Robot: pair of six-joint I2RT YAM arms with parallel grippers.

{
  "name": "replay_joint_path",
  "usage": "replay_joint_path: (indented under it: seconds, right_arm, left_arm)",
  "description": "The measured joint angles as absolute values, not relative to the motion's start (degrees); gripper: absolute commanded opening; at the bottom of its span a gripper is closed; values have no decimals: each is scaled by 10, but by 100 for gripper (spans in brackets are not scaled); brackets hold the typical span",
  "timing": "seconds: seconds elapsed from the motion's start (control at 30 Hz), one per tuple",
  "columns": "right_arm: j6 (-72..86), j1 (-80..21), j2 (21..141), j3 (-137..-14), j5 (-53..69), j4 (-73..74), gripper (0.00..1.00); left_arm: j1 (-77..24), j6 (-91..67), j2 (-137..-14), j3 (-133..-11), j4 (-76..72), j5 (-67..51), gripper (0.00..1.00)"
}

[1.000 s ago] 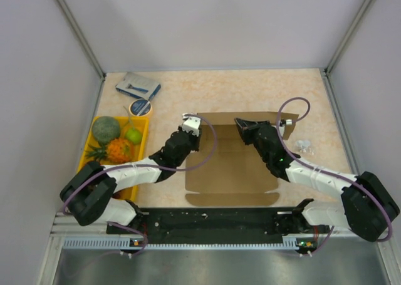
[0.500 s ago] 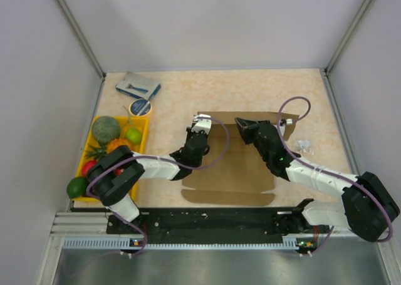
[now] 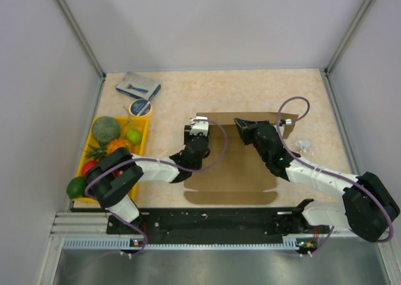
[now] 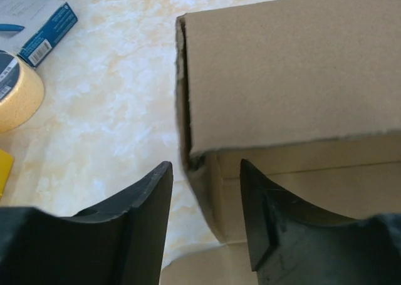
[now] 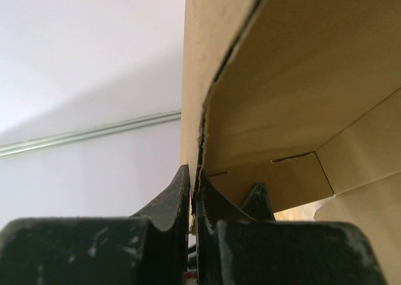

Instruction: Fold the paper box

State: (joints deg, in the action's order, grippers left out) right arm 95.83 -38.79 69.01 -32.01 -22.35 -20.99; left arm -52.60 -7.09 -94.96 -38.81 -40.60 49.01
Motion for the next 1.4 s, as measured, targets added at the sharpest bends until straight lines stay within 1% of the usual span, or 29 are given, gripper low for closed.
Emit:
replay_joint_path:
  seconds: [0.03, 0.13, 0.23, 0.33, 0.4, 0.43, 0.47, 0.5, 0.57, 0.63, 0.67, 0.7, 0.73, 0.77, 0.8, 0.87, 0.9, 0.93, 0.97, 1.0, 1.07, 1.17, 1.3, 1.4]
  right_arm:
    - [958, -388, 690, -320, -223, -209, 0]
    - [958, -388, 688, -320, -223, -208, 0]
    - [958, -389, 686, -320, -222, -205, 0]
    - [958, -389, 686, -320, -222, -205, 1]
    - [957, -388, 686, -320, -221, -205, 9]
    - [955, -389, 686, -320, -221, -204, 9]
    - [954, -388, 686, -320, -219, -202, 10]
    - [952, -389, 686, -320, -217, -199, 16]
    - [944, -389, 686, -321, -213, -194, 20]
    - [931, -389, 686, -321, -207, -184, 22]
    - [926, -389, 686, -321, -205, -181, 24]
    - [920, -389, 684, -321, -203, -180, 27]
    - [914, -389, 682, -320, -200, -179, 31]
    - [906, -389, 681, -320, -196, -179, 35]
    - [897, -389, 679, -319, -192, -178, 43]
    - [876, -389, 674, -319, -185, -172, 56]
    - [860, -389, 670, -319, -180, -165, 68]
    - [845, -389, 664, -318, -177, -157, 74]
    - [831, -388, 658, -318, -174, -148, 86]
    - [819, -388, 650, -318, -171, -137, 93]
    - [784, -385, 632, -318, -159, -116, 99]
    - [697, -379, 592, -321, -128, -63, 99]
    - [548, -356, 524, -343, -82, 60, 99]
    - [449, -319, 456, -359, -61, 143, 99]
  left_arm:
    - [-525, -75, -934, -376, -402, 478, 62]
    - [-520, -91, -883, -350, -385, 439, 67]
    - [-513, -105, -847, -342, -376, 412, 69]
    - [-508, -112, -838, -342, -373, 403, 69]
    - [-505, -113, -841, -342, -367, 397, 69]
    - [-503, -114, -841, -342, -362, 391, 69]
    - [-502, -114, -841, -340, -359, 381, 72]
    - [-502, -114, -837, -336, -360, 369, 73]
    - [-501, -117, -807, -308, -356, 336, 76]
    - [-501, -131, -750, -272, -327, 312, 82]
    - [-500, -143, -710, -256, -302, 294, 88]
    - [-499, -155, -665, -241, -278, 275, 97]
    - [-497, -166, -618, -231, -255, 253, 99]
    - [-495, -178, -574, -227, -230, 230, 99]
    - [-492, -191, -535, -227, -205, 209, 99]
    - [-483, -215, -483, -238, -156, 166, 99]
    - [-469, -231, -461, -253, -113, 128, 99]
    - [-453, -247, -451, -267, -83, 98, 99]
    - [-434, -258, -448, -278, -63, 75, 99]
    - [-403, -274, -449, -294, -34, 36, 99]
    - [-339, -304, -466, -330, 8, -25, 99]
    - [-288, -321, -511, -384, 46, -77, 99]
    - [-275, -318, -586, -465, 62, -108, 99]
    - [-273, -303, -659, -533, 69, -110, 98]
